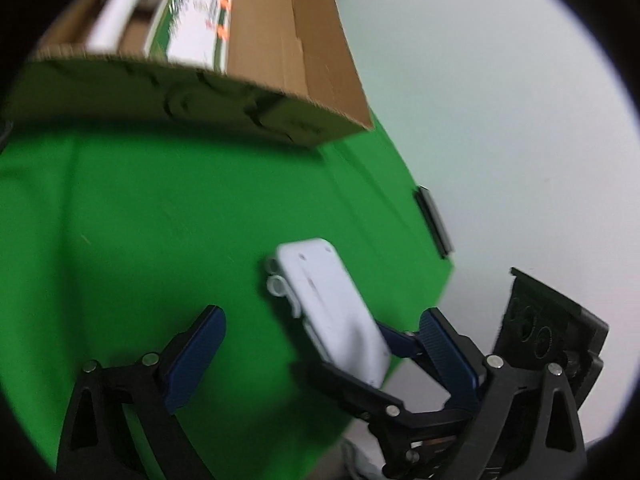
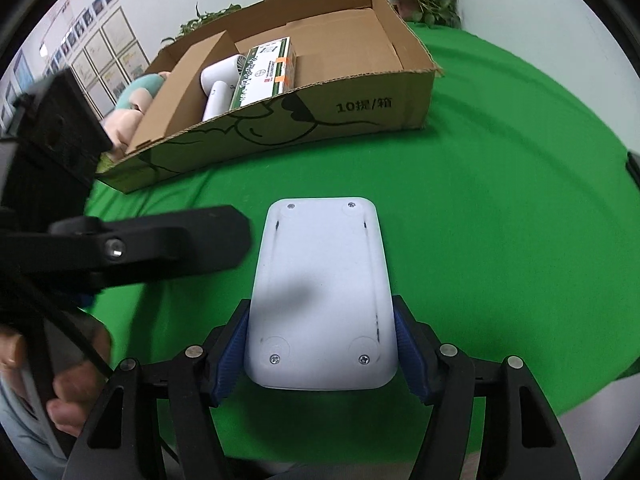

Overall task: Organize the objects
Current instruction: 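Lift the white device with the right gripper and carry it over the box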

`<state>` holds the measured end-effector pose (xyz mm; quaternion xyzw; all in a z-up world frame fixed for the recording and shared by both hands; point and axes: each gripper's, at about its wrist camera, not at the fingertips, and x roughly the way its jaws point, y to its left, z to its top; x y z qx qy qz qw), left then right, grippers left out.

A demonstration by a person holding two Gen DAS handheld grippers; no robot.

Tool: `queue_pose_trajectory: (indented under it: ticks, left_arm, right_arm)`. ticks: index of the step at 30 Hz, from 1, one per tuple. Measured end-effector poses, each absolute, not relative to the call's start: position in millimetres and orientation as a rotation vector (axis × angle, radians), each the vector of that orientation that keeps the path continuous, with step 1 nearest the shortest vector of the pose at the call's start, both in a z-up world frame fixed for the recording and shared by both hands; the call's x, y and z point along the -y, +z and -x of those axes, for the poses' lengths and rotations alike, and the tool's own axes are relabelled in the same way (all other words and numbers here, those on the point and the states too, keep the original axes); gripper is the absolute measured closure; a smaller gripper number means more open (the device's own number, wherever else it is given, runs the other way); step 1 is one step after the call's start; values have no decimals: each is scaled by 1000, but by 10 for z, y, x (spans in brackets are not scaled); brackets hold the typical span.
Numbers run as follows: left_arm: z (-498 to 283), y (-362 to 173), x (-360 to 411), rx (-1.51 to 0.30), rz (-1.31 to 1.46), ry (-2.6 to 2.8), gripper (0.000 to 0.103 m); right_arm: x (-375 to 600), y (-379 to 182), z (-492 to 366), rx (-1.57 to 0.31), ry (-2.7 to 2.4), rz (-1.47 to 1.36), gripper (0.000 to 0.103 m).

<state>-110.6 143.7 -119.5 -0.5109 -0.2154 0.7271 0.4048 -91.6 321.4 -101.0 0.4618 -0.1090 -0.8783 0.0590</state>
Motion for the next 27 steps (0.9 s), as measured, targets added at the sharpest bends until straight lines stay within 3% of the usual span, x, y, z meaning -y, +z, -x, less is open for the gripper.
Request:
queue_pose_trajectory:
  ticks: [4, 6, 7, 9, 19, 27]
  left_arm:
    - [1024, -1247, -1512, 592, 1299, 1733, 19]
    - [1008, -1291, -1536, 619, 1325, 1696, 37]
    - [1005, -1312, -1548, 607, 1346, 1707, 55]
    - [1004, -1397, -1572, 599, 1400, 1722, 68]
    - [942, -1294, -1550, 565, 1373, 1800, 71]
    - [1080, -408, -1459, 426, 1150, 2014, 72]
  right_arm:
    - [-3245, -1008, 740, 391, -2631, -1383, 39]
    - [-3255, -1005, 666, 427, -2615, -1371, 39]
    - [-3266, -1009, 629, 436, -2612, -1363, 39]
    - [-3224, -1009, 585, 427, -2603, -1351, 39]
    - [-3030, -971, 478, 370, -2640, -1332, 40]
    - [-2914, -422, 656, 328, -2741, -1054, 40]
